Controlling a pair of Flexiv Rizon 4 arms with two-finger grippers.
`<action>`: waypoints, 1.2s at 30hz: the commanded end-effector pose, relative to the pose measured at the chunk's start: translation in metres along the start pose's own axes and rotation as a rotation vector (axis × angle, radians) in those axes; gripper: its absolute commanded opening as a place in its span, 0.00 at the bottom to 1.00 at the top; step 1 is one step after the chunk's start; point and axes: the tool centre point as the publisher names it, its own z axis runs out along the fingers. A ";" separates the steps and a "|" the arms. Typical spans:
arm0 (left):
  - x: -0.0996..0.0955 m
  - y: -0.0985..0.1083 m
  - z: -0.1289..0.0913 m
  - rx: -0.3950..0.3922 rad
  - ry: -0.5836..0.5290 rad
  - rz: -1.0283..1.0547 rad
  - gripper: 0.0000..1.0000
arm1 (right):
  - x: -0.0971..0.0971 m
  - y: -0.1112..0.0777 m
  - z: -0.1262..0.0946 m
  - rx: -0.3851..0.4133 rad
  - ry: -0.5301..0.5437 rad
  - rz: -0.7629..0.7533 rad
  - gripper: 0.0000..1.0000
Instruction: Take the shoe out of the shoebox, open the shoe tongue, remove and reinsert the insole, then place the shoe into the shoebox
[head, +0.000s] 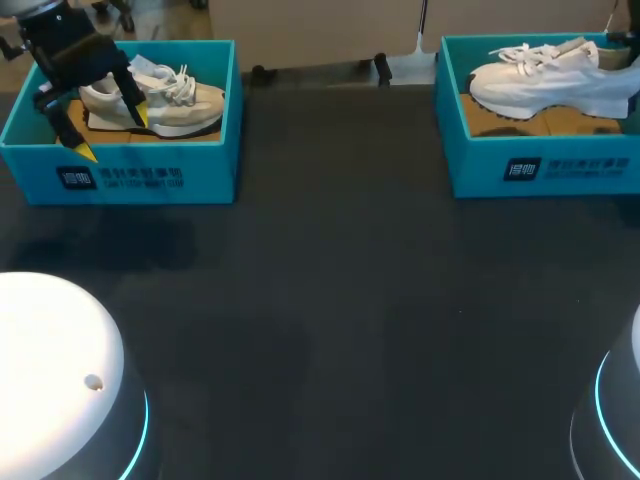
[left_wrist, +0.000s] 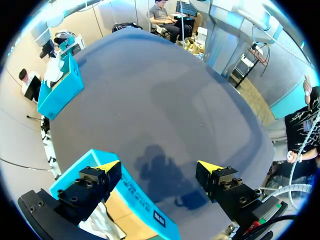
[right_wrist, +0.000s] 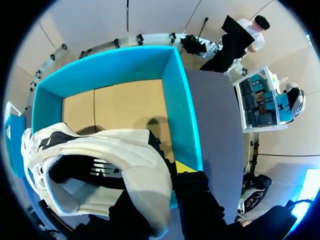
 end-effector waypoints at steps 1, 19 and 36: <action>0.001 0.000 0.000 -0.003 0.001 0.001 1.00 | 0.002 -0.003 0.008 -0.005 -0.001 -0.002 0.00; 0.001 0.000 0.000 -0.003 0.001 0.001 1.00 | 0.008 0.006 0.023 -0.036 -0.051 -0.016 0.00; 0.001 0.000 0.000 -0.003 0.001 0.001 1.00 | 0.003 0.007 0.043 -0.031 -0.050 -0.017 0.00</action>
